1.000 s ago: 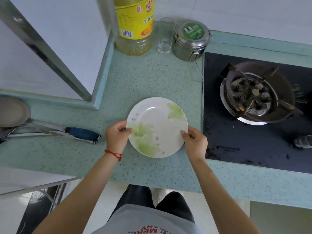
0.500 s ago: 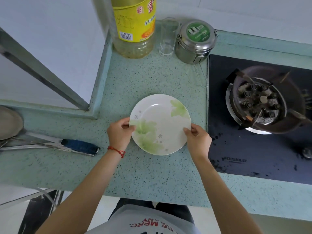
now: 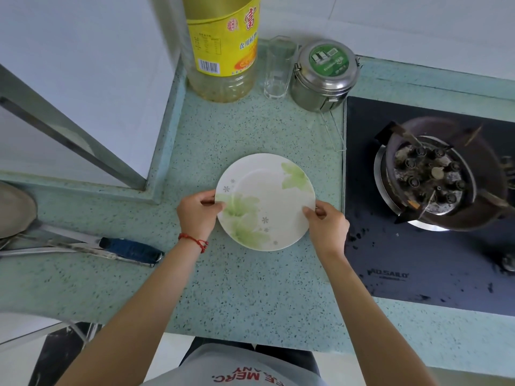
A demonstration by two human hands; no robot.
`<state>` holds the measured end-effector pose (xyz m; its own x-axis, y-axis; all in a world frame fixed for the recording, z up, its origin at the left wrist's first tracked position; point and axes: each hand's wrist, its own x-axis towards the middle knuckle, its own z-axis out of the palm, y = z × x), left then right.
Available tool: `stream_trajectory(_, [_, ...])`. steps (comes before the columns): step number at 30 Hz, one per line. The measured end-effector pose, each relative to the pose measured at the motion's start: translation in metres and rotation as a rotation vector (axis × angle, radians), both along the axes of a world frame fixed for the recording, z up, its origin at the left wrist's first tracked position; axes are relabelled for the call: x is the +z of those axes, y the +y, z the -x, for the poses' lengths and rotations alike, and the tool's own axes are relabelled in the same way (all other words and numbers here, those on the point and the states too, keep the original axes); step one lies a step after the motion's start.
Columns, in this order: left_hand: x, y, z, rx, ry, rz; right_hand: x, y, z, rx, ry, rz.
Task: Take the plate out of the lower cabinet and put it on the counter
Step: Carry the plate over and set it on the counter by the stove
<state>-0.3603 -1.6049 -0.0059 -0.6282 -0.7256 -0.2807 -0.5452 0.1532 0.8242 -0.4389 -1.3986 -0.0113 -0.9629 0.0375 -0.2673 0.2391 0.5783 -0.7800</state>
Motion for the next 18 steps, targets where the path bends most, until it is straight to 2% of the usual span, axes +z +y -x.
stream_trajectory(18, [-0.005, -0.007, 0.021, 0.006, 0.039, 0.039, -0.004, -0.011, 0.024, 0.036, -0.002, -0.035])
